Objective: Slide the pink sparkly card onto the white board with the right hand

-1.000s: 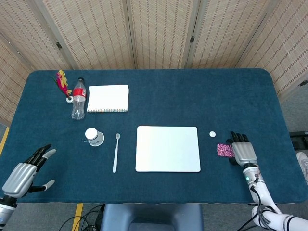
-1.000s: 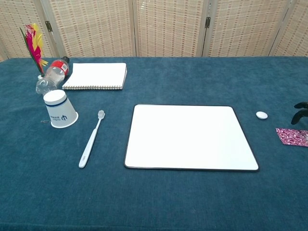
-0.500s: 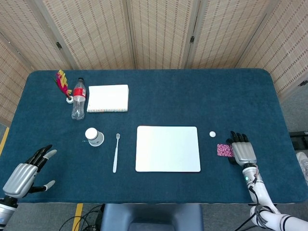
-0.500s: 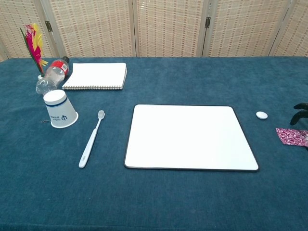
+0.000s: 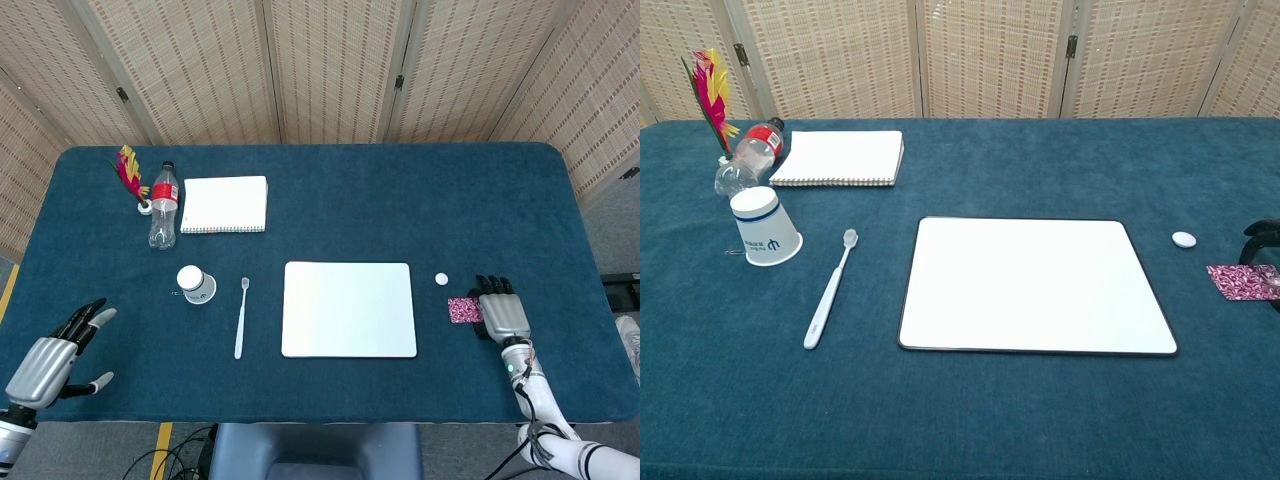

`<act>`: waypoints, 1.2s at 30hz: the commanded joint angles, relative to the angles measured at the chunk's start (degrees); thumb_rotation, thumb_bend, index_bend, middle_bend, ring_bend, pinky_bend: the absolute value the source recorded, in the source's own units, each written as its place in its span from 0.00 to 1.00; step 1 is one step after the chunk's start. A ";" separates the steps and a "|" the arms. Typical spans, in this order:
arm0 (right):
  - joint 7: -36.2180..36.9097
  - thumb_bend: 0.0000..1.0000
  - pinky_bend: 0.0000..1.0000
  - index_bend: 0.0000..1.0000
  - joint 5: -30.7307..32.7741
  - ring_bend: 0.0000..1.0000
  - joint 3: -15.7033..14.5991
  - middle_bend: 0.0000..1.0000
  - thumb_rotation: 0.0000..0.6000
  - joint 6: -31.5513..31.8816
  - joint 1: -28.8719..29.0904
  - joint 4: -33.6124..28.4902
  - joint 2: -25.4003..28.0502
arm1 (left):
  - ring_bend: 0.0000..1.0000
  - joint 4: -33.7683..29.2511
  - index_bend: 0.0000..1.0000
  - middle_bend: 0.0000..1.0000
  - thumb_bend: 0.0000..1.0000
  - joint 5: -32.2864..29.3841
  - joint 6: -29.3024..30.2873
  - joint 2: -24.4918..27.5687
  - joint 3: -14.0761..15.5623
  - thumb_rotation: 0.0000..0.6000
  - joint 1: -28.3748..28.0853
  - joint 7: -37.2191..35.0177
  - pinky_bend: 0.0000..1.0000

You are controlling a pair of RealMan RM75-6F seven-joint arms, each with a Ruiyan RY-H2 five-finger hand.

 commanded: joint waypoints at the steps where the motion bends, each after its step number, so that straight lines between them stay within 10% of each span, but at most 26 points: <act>1: 0.39 0.30 0.00 0.41 -0.70 0.00 0.04 0.09 1.00 0.86 -0.33 -0.73 0.38 | 0.06 0.03 0.11 0.02 0.25 -0.22 -0.11 -0.08 -0.11 1.00 -0.03 0.21 0.30; 18: -2.23 0.30 0.00 0.41 -4.29 0.00 2.43 0.09 1.00 5.52 1.00 -13.65 5.13 | 0.06 -0.53 0.11 0.02 0.25 -0.39 -0.19 0.43 0.01 1.00 0.01 -0.49 0.30; 36: -11.93 0.29 0.00 0.41 2.93 0.00 5.49 0.09 1.00 -0.72 11.38 -10.03 -6.64 | 0.06 2.39 0.11 0.02 0.25 -0.63 0.90 2.15 -0.21 1.00 0.02 -9.61 0.30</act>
